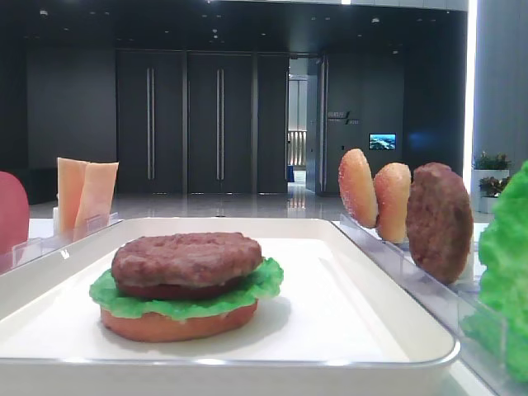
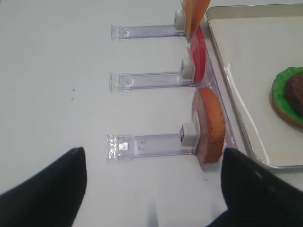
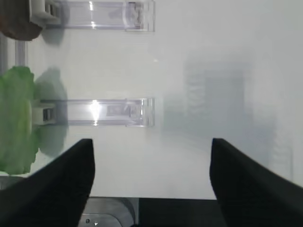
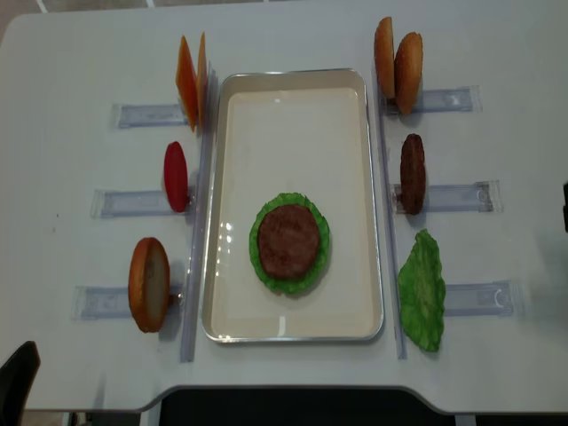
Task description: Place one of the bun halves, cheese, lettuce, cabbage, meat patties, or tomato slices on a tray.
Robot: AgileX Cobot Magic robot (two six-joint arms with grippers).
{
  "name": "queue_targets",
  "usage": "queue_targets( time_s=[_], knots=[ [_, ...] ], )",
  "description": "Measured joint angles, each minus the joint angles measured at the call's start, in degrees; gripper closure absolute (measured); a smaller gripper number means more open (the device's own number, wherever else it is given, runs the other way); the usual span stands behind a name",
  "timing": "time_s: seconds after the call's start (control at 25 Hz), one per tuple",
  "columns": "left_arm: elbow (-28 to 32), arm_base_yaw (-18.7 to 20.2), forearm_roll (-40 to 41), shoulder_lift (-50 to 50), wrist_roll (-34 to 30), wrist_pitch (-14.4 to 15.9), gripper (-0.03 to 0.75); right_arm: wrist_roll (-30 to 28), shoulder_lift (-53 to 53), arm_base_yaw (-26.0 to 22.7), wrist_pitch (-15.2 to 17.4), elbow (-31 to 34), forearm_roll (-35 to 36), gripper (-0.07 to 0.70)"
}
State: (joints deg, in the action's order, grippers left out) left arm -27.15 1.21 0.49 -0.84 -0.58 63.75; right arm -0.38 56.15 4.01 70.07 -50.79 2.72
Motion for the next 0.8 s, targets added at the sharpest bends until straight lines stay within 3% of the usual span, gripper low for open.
queue_targets(
  time_s=[0.28,0.6,0.8],
  knots=[
    [0.00,0.00,0.00,0.00,0.00,0.00,0.037,0.05,-21.36,0.00,-0.82,8.87,0.00,0.144],
    [0.00,0.00,0.00,0.00,0.00,0.00,0.126,0.05,-41.02,0.00,-1.04,17.53,0.00,0.144],
    [0.00,0.00,0.00,0.00,0.00,0.00,0.165,-0.18,-50.88,0.00,-2.91,20.36,0.00,0.156]
  ],
)
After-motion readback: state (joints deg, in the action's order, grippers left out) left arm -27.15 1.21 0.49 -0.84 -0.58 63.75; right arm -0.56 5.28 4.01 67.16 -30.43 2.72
